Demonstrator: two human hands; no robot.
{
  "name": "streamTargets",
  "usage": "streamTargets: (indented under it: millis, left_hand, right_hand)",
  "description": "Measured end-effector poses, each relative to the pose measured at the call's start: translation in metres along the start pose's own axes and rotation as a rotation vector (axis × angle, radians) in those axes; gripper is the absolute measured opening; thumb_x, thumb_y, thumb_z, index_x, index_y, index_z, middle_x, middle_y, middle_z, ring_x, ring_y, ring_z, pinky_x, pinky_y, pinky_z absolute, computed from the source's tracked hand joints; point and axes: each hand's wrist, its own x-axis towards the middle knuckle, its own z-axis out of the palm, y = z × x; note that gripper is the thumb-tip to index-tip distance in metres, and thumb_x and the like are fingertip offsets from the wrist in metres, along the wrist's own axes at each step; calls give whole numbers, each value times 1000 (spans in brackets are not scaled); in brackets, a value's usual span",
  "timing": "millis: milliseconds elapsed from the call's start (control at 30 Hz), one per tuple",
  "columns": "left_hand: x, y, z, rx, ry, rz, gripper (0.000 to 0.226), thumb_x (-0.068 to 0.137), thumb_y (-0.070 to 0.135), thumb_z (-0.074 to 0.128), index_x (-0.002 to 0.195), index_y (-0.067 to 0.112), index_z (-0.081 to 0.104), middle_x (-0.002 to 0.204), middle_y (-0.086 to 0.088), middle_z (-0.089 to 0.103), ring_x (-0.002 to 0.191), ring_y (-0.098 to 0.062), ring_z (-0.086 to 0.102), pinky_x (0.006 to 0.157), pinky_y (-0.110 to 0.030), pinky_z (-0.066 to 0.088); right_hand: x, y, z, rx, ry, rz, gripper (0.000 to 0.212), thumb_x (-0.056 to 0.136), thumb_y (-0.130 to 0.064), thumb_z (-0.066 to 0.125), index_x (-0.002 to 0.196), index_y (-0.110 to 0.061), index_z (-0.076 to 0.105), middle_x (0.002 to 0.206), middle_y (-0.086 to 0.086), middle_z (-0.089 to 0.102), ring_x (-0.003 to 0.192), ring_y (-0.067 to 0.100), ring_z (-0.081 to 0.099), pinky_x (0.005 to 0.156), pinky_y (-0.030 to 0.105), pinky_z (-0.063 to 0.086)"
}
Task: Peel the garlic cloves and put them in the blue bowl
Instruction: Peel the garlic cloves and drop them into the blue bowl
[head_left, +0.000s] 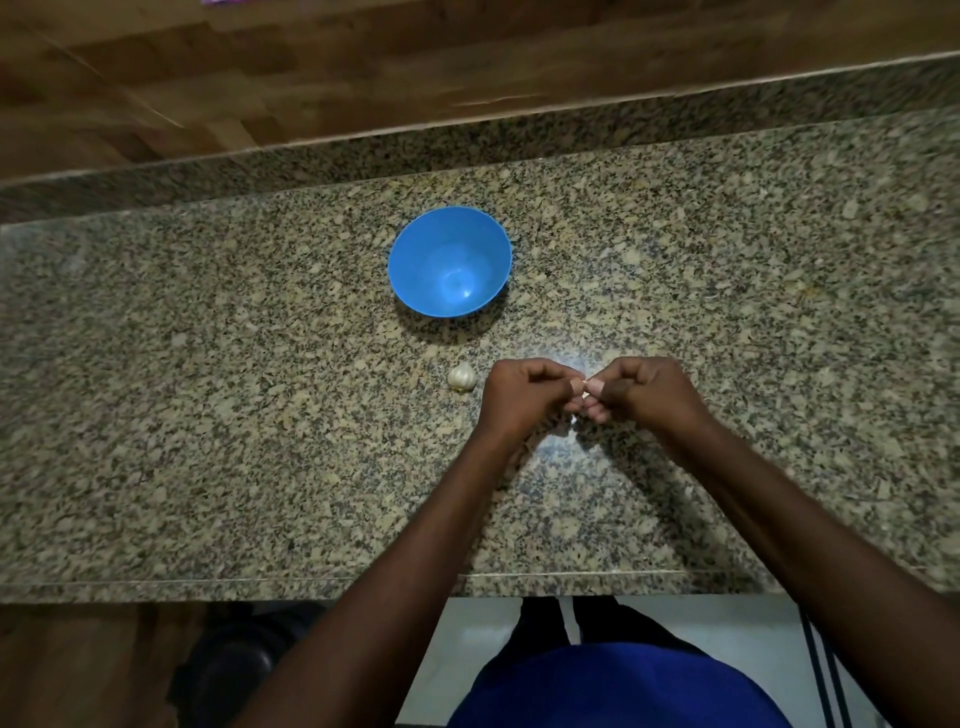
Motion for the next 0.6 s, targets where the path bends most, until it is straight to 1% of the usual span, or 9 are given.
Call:
streamTargets:
  millis: [67, 133, 233, 300, 333, 367, 467, 533, 600]
  left_hand:
    - [0, 4, 3, -135, 5, -162, 8, 85, -8, 72, 93, -9, 72, 84, -23, 74, 64, -20, 72, 67, -25, 62]
    - [2, 6, 4, -210, 0, -270, 6, 87, -9, 69, 92, -12, 69, 80, -22, 72, 61, -18, 71, 66, -24, 62]
    - [4, 8, 4, -247, -11, -352, 4, 88, -10, 67, 90, -11, 70, 73, -18, 72, 61, -18, 72, 68, -24, 62]
    - [5, 9, 3, -266, -18, -393, 7, 88, -10, 66, 92, -13, 69, 72, -17, 73, 62, -18, 72, 67, -23, 62]
    - [4, 10, 3, -271, -26, -396, 7, 88, -9, 66, 93, -13, 69, 73, -17, 73, 62, -18, 72, 67, -23, 62]
    - [4, 9, 3, -269, -34, -383, 7, 88, -9, 66, 93, -12, 70, 74, -17, 73, 63, -18, 72, 67, -23, 62]
    - [1, 4, 2, -228, -73, -306, 4, 88, -6, 68, 91, -6, 71, 75, -15, 73, 66, -18, 72, 71, -24, 62]
    - [2, -1, 2, -198, -86, -273, 5, 88, -5, 70, 93, -6, 71, 77, -15, 73, 67, -18, 73, 70, -25, 62]
    - [4, -4, 1, -162, -86, -237, 6, 89, -4, 70, 94, -6, 71, 78, -15, 73, 68, -18, 72, 67, -23, 61]
  right_hand:
    - [-1, 4, 4, -316, 133, -192, 14, 88, 4, 67, 77, -4, 70, 64, 7, 72, 55, 18, 69, 57, 30, 57]
    - [-6, 6, 8, -583, 246, -377, 15, 84, 0, 70, 73, -11, 69, 61, -4, 68, 53, 10, 64, 53, 24, 51]
    - [-17, 9, 13, -754, 286, -582, 17, 81, 0, 72, 73, -11, 63, 59, -4, 59, 52, 14, 54, 50, 28, 42]
    - [-20, 13, 13, -791, 290, -632, 18, 80, 2, 71, 72, -10, 60, 59, -3, 55, 51, 16, 51, 49, 30, 40]
    - [-18, 14, 11, -754, 286, -603, 17, 81, 1, 71, 73, -10, 61, 59, -4, 58, 51, 15, 53, 49, 28, 41]
    - [-16, 13, 8, -651, 268, -513, 15, 83, 0, 71, 74, -9, 64, 59, -3, 62, 51, 14, 57, 49, 26, 45]
    - [-10, 5, 0, -116, 85, -136, 13, 91, 3, 67, 79, 0, 67, 65, 13, 71, 51, 18, 65, 52, 29, 55]
    - [-7, 2, -5, 36, 7, 21, 10, 92, 4, 65, 82, 6, 66, 69, 18, 71, 52, 19, 65, 53, 27, 56]
    - [-2, 1, -7, 131, -22, 187, 10, 92, 6, 62, 84, 6, 67, 73, 19, 71, 52, 17, 65, 51, 23, 56]
